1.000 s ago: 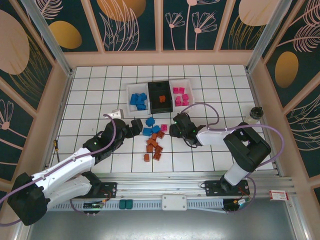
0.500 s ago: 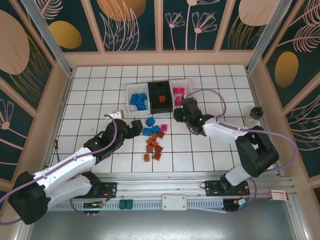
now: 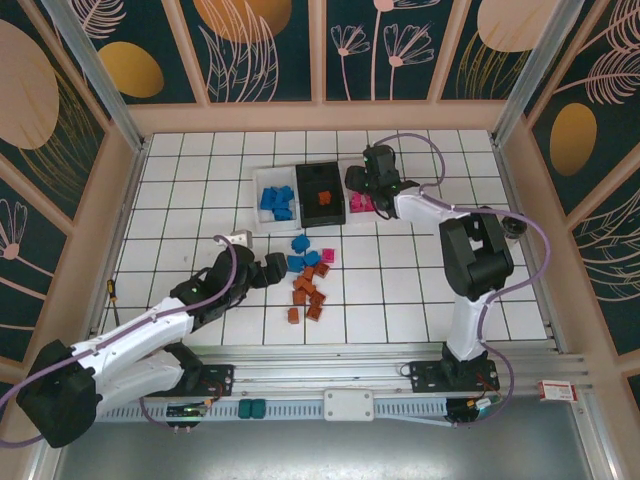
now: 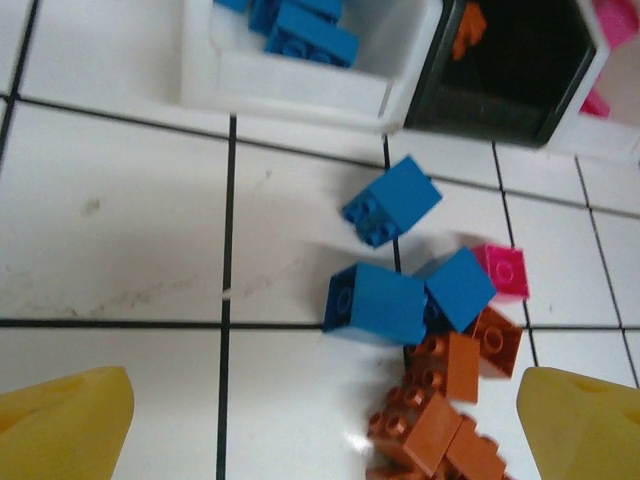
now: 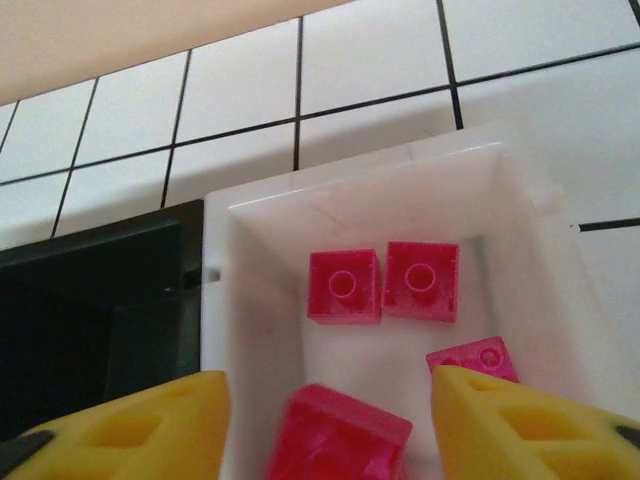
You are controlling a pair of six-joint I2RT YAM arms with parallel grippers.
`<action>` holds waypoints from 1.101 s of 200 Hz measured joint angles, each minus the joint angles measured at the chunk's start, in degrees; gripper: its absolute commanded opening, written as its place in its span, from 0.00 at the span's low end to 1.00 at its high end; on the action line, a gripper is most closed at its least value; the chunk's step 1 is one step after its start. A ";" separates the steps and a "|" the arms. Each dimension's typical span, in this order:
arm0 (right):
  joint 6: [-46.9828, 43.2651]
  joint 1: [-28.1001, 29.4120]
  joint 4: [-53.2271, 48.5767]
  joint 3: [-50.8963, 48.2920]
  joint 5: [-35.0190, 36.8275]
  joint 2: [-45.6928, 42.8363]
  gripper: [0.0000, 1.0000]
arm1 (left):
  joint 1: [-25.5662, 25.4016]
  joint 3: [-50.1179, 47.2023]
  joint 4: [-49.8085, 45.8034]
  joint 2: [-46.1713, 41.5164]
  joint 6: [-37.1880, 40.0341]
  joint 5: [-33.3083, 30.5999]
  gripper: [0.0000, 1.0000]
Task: Sort the legos into containers by color
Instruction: Place the lego in the container, then pick up the lego from the middle-left of the table.
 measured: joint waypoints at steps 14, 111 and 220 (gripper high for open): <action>-0.31 -0.17 -0.55 0.76 -0.61 -0.07 0.61 | -0.74 -1.05 -0.44 0.39 -0.02 1.60 0.95; 0.44 1.81 3.34 -12.55 -2.16 -12.83 0.61 | -19.32 -1.75 -3.02 10.16 -3.80 5.66 0.75; 0.85 3.23 5.64 -20.55 -2.12 -22.32 0.61 | -21.27 0.98 -5.84 17.00 -5.73 0.22 0.24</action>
